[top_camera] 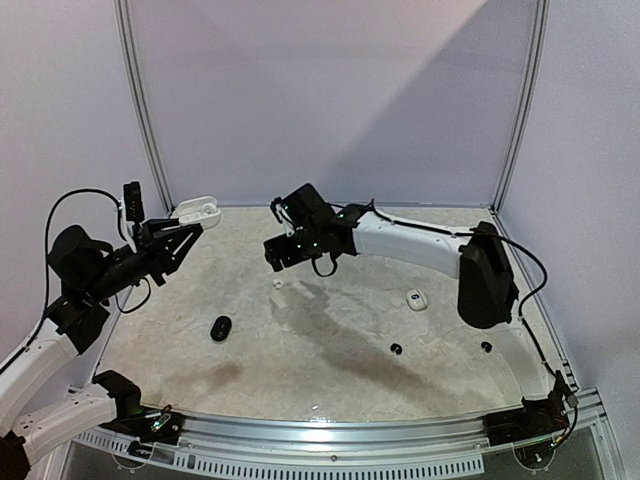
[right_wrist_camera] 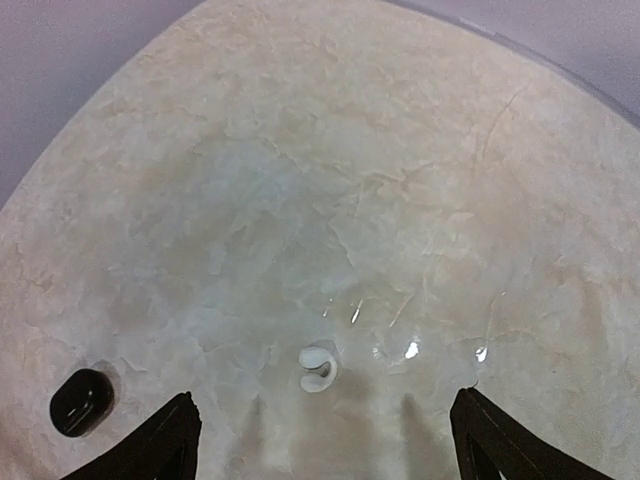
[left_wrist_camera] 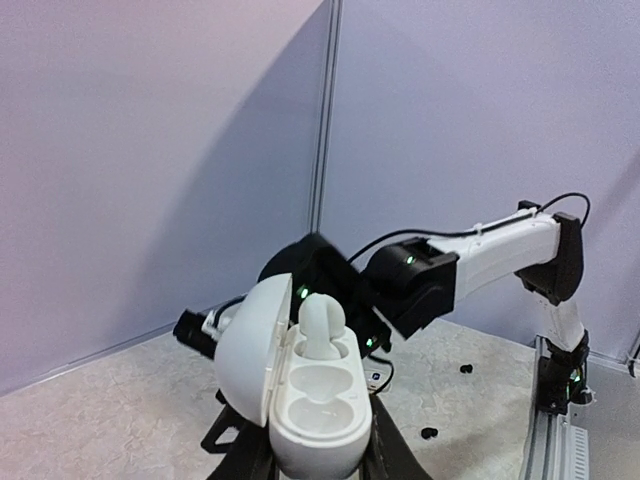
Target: Insert the wireless bluetooth earbuds into the charging case
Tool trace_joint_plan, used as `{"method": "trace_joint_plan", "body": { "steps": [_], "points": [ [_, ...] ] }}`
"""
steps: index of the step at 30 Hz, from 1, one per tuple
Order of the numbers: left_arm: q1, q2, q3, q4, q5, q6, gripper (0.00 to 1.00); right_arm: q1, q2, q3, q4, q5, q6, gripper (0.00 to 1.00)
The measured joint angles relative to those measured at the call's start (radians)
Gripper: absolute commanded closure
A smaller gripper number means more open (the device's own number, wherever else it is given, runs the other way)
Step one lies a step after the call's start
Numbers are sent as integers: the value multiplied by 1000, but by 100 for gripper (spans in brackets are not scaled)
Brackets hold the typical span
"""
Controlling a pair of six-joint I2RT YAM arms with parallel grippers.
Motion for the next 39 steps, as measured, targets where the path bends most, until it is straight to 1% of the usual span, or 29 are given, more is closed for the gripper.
{"method": "trace_joint_plan", "body": {
  "steps": [4,8,12,21,25,31,36,39],
  "points": [
    [3,0,-1,0,1,0,100,8,127,41,10,3,29,20],
    [6,0,-1,0,1,0,100,22,198,62,29,32,53,25],
    [6,1,-1,0,1,-1,100,35,231,68,66,58,55,31],
    [9,15,-1,0,2,0,100,53,278,81,98,100,27,43],
    [9,14,-1,0,3,0,100,53,282,82,113,105,13,53],
    [9,13,-1,0,4,0,100,53,287,82,129,104,2,63],
    [9,11,-1,0,4,0,100,53,288,82,132,101,-18,74],
    [9,11,-1,0,4,0,100,52,288,74,141,92,-32,78]
  ]
}}
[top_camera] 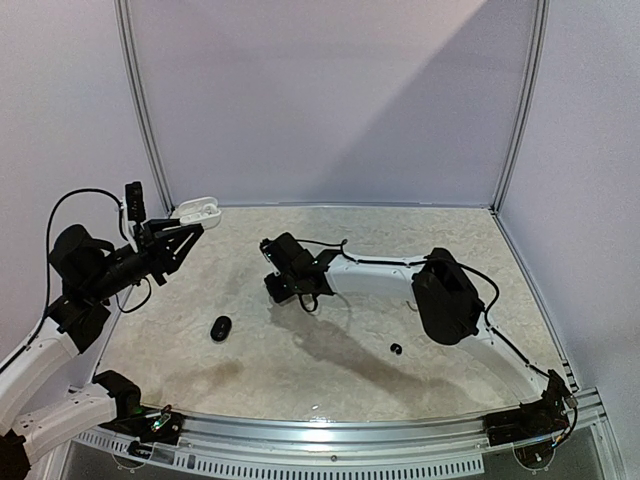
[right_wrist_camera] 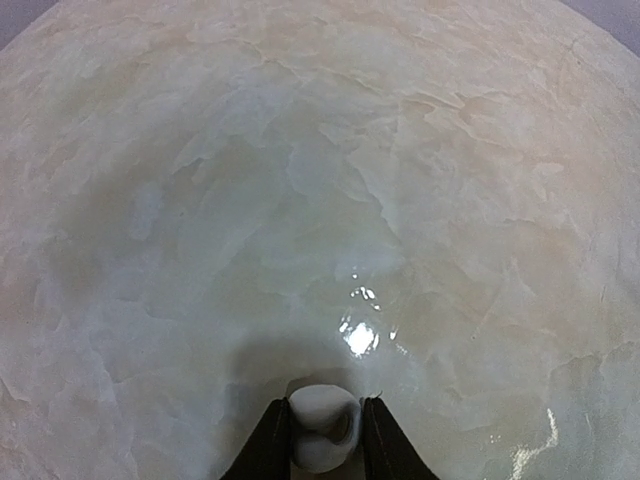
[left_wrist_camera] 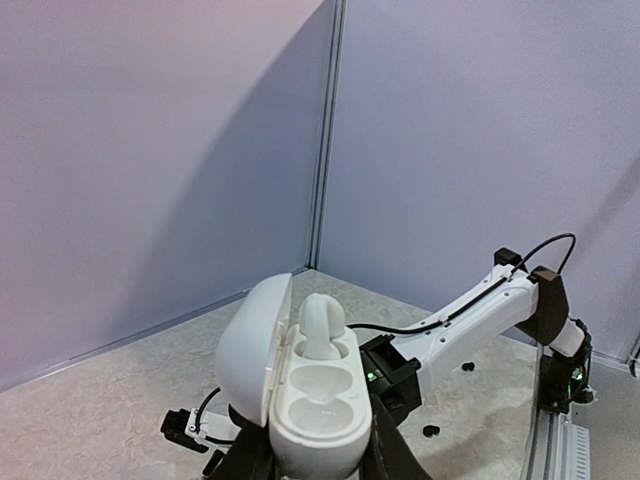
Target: Insert the wireless bluetooth earbuds into the charging case
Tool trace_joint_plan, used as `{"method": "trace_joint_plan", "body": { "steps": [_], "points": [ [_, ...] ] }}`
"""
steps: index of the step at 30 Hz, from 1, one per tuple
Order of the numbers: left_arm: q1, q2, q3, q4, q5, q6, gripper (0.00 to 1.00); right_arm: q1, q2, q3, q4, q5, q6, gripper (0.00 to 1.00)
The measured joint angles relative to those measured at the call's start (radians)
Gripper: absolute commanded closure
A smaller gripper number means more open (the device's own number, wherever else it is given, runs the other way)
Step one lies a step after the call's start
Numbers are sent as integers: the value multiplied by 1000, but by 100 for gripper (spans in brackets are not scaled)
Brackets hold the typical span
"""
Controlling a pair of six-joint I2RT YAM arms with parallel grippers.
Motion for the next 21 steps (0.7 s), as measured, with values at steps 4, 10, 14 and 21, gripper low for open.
{"method": "trace_joint_plan", "body": {
  "steps": [4,10,14,21],
  "points": [
    [0,0,0,0,0,0,100,-2,-35,-81,69,-22,-29,82],
    [1,-1,0,0,4,5,100,-5,-162,-297,141,-123,-114,83],
    [2,-10,0,0,11,8,100,-2,-293,-491,156,-227,-183,83],
    [2,-12,0,-1,21,10,100,37,-567,-840,152,-361,-324,82]
  ]
}}
